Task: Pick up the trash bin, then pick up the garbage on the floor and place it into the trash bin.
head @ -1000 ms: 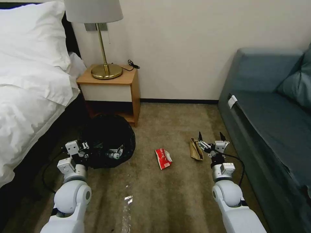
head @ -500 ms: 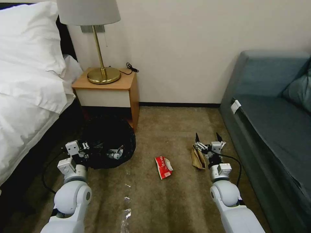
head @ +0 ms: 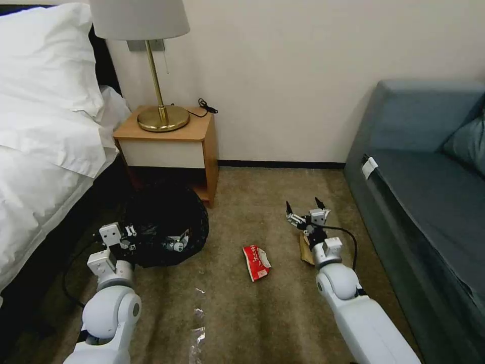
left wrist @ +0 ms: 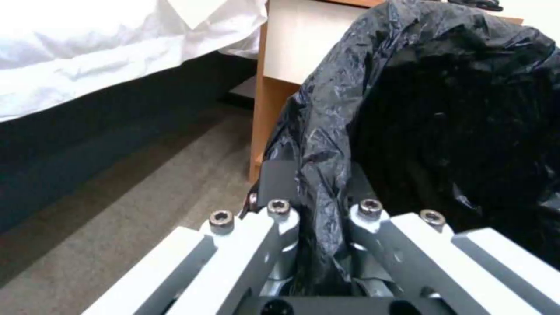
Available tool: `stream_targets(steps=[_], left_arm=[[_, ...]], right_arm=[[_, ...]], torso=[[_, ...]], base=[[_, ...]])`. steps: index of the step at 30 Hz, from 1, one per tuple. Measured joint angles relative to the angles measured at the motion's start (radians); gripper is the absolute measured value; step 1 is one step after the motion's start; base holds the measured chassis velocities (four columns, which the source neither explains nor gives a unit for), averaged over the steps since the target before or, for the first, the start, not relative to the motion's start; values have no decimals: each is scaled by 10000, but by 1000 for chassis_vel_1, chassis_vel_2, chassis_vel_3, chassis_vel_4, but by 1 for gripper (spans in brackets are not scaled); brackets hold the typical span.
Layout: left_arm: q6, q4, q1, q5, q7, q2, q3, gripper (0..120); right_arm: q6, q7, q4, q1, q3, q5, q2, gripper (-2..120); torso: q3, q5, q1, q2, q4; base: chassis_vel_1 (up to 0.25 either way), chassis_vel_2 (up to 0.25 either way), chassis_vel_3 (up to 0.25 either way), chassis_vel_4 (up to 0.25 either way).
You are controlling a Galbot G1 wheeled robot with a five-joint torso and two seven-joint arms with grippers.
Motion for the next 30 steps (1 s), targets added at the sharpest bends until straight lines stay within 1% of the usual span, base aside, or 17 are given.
stream_targets(steps=[1,4,9,11,13,19,24,30], left_arm=[[0,0,0,0,0,0,0,4],[8,-106,22,60,-63,-19,-11,4],[44,-205,30,86,-105,-64,-12,4],[57,-239,42,101,-109,-89,-13,4],[59,-245,63,107,-115,-90,-30,4],[60,-272,117,88,-128,-36,-138,4],[60,-310,114,71,-124,-4,-127,4],[63,-337,98,62,-122,18,-48,4]], right_arm=[[0,0,0,0,0,0,0,100],[-554,-15,-598,489,-410,675,120,100],[-821,-162,-1239,821,-721,742,248,100],[-935,-258,-1800,1079,-858,619,403,100],[-999,-300,-2038,1135,-856,451,468,100],[-1072,-347,-2552,1129,-620,-187,462,100],[-1161,-348,-2755,1130,-492,-334,376,100],[-1239,-423,-3414,1277,-455,-684,375,100]], torso=[[0,0,0,0,0],[0,2,0,0,0],[0,2,0,0,-2],[0,2,0,0,-1],[0,2,0,-1,-1],[0,2,0,0,-2],[0,2,0,0,-2],[0,1,0,0,-3]], base=[[0,0,0,0],[0,0,0,0],[0,0,0,0],[0,0,0,0],[0,0,0,0],[0,0,0,0],[0,0,0,0],[0,0,0,0]])
